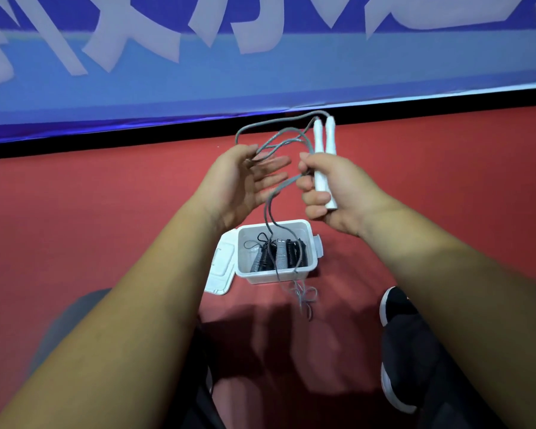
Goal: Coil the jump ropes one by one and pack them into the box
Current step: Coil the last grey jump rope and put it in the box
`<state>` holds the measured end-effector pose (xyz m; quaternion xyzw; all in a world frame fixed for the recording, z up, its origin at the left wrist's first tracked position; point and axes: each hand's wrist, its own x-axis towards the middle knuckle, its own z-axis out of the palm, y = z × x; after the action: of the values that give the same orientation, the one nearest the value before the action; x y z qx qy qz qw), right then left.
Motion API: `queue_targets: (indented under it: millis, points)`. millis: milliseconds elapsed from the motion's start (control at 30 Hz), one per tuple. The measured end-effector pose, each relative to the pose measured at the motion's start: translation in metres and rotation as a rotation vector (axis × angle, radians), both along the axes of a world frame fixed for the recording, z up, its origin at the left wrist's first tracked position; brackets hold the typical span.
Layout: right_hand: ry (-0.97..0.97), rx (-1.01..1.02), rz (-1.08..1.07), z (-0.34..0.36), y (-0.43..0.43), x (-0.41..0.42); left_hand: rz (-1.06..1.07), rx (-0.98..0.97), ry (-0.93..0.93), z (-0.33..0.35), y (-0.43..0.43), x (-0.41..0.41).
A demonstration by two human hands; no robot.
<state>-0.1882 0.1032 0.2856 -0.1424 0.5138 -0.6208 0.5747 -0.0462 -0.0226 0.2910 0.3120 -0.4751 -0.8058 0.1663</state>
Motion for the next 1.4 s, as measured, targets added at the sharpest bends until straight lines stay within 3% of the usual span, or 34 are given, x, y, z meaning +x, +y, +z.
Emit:
queue_targets:
  millis: [67,167,333,433,533,600,667,767,900,967,1033,1100,1133,1200,1233,1333,1400]
  points:
    - [-0.112,-0.097,-0.019,0.009,0.001,-0.003,-0.126,-0.018,-0.029,-0.001,0.003,-0.001]
    - [-0.246,-0.238,-0.068,0.016,0.004,-0.011,-0.338,-0.283,-0.206,-0.009,0.012,-0.001]
    - [-0.337,-0.35,-0.158,0.012,0.009,-0.023,-0.336,-0.619,-0.433,-0.04,0.012,0.006]
    - [-0.251,-0.22,-0.204,0.005,0.007,-0.019,-0.094,-0.491,-0.376,-0.04,0.011,0.002]
    - [-0.051,0.043,-0.233,-0.004,0.004,-0.015,0.148,-0.266,-0.091,-0.023,0.012,-0.004]
    - [0.106,0.211,-0.197,-0.014,0.005,-0.012,0.17,-0.157,0.082,-0.013,0.013,-0.006]
    - [0.156,0.304,-0.149,-0.023,0.006,-0.01,0.156,-0.157,0.132,-0.006,0.015,-0.008]
    - [0.171,0.388,-0.09,-0.031,0.008,-0.008,0.168,-0.234,0.069,-0.002,0.017,-0.007]
    - [0.368,0.476,-0.041,-0.037,0.007,-0.009,0.161,-0.618,-0.374,-0.008,0.013,0.0]
    - [0.64,0.522,-0.015,-0.034,0.007,-0.011,-0.165,-0.793,-0.672,-0.014,0.007,0.004]
    - [0.925,0.574,0.045,-0.029,0.01,-0.014,-0.735,-0.974,-1.023,-0.022,0.006,0.012]
    - [1.034,0.573,0.122,-0.023,0.013,-0.016,-1.211,-0.922,-1.294,-0.03,0.014,0.022]
    - [1.054,0.552,0.161,-0.02,0.013,-0.015,-1.291,-0.856,-1.373,-0.035,0.017,0.025]
    - [1.129,0.479,0.218,-0.015,0.015,-0.015,-1.169,-0.928,-1.375,-0.036,0.018,0.025]
    - [1.192,0.436,0.237,-0.013,0.015,-0.014,-1.002,-1.015,-1.319,-0.035,0.015,0.024]
    - [1.359,0.36,0.303,-0.013,0.016,-0.01,-0.374,-0.995,-0.972,-0.029,0.005,0.018]
    - [1.356,0.319,0.303,-0.017,0.016,-0.007,-0.211,-0.86,-0.665,-0.028,0.0,0.017]
